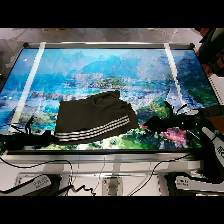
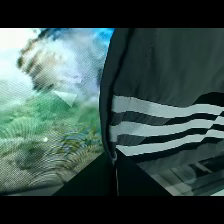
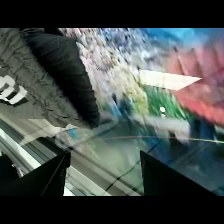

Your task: Fold the clothes and pants, and hang the long-sleeved shirts on hangers.

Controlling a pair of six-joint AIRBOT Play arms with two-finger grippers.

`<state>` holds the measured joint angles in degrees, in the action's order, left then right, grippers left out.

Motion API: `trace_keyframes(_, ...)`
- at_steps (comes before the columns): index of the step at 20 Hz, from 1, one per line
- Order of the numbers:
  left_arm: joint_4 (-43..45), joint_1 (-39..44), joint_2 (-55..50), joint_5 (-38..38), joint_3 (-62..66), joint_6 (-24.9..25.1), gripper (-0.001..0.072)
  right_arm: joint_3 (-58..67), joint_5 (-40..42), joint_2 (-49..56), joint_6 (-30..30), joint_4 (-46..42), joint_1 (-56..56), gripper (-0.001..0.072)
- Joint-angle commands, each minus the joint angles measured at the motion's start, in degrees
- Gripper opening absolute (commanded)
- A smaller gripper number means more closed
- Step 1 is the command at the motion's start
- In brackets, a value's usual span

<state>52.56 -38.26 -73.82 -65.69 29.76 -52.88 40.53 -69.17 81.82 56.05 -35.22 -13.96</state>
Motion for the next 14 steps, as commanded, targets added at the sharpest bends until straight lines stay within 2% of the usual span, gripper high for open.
trace_keyframes(1, -0.68, 0.00, -0.35, 0.33, 0.00, 0.87, 0.0015, 0.00, 0.33, 0.13, 0.00, 1.66, 2.03, 0.0508)
trace_keyframes(3, -0.83, 0.02, -0.35, 0.26, 0.00, 0.83, 0.0015, 0.00, 2.73, 0.92, 0.00, 2.86, 5.70, 0.0565)
trace_keyframes(4, -0.83, 0.02, -0.35, 0.09, 0.00, 0.83, 0.0015, 0.00, 5.11, 1.66, 0.44, 3.48, 7.85, 0.0566)
trace_keyframes(7, -0.81, 0.00, -0.35, -0.04, 0.00, 0.83, 0.0016, 0.02, 12.26, 4.61, 7.50, 4.09, 12.13, 0.0562)
trace_keyframes(9, -0.81, 0.00, -0.35, -0.04, 0.00, 0.83, 0.0015, 0.02, 14.16, 5.51, 7.45, 6.01, 13.05, 0.0525)
trace_keyframes(12, -0.81, 0.00, -0.35, -0.02, 0.02, 0.85, 0.0016, 0.44, 16.79, 5.35, 5.81, 11.04, 13.05, 0.0265)
trace_keyframes(14, -2.08, 0.00, -0.35, -0.04, 0.04, 0.87, 0.0016, 1.73, 17.25, 5.29, 3.23, 12.66, 13.05, 0.0057)
